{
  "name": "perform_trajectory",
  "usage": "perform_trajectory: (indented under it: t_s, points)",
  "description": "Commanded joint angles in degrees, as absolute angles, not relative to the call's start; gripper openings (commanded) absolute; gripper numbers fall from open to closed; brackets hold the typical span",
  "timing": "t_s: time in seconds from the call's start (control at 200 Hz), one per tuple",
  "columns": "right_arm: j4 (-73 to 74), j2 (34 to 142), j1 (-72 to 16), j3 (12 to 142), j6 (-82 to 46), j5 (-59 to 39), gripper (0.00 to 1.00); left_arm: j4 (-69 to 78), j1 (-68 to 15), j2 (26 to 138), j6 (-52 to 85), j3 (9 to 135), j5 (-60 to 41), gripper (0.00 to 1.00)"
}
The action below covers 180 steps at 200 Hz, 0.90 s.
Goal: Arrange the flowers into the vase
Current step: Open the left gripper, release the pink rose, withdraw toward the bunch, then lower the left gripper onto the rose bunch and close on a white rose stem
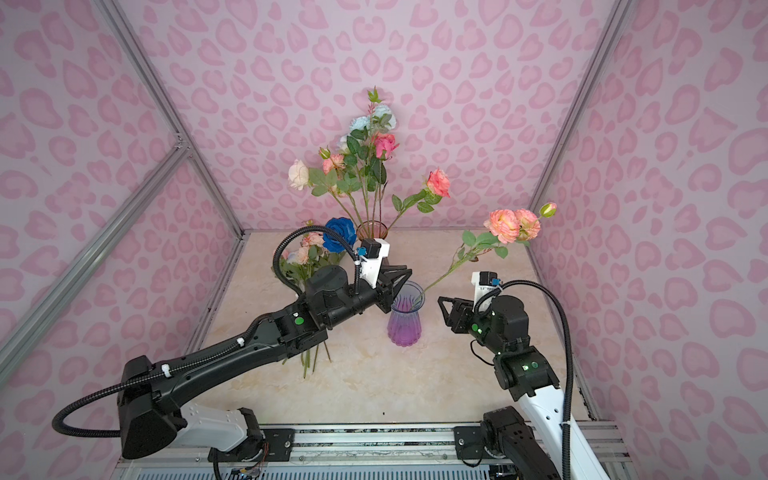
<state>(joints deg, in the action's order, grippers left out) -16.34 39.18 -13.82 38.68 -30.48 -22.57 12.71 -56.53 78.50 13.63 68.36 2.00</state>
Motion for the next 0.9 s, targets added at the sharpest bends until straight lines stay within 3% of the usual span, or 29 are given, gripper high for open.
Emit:
perform_trajectory:
  t_s: [0.0,0.28,0.405,0.47,0.525,0.705,0.785,0.895]
  points:
    - [-16.45,38.41,-13.84,38.78,-29.86,-22.64,0.54,12.06,-56.56,74.87,12.52,67.86,3.50,0.20]
    - [-14.82,35.86,-13.89,33.59,-30.54,-22.26,0.55,0.98,-56.56,59.22,10.75,60.82,11.68,0.19]
    - [-13.95,37.15,-13.95,33.02,-30.73,-22.70,0.54,-2.46,-56.07,51.86,13.86,52.76,20.67,0.19]
    - [-12.88,37.77,-13.93,32.53,-31.10,-22.84,0.54,-5.18,-52.72,49.80,19.97,48.10,25.10,0.19]
    - [-11.87,38.46,-14.06,32.11,-31.41,-23.01,0.54,-8.39,-46.59,49.22,26.05,45.06,22.60,0.18]
    - [-9.75,41.02,-14.40,31.72,-31.45,-22.85,0.54,-14.81,-27.74,56.07,37.75,43.41,13.75,0.26]
    - [-8.75,41.69,-14.43,31.49,-31.48,-22.81,0.54,-13.58,-22.50,62.80,38.64,45.72,11.01,0.32]
    - [-7.91,41.43,-14.50,30.96,-31.66,-22.43,0.54,-12.51,-18.32,74.35,37.42,51.54,10.31,0.32]
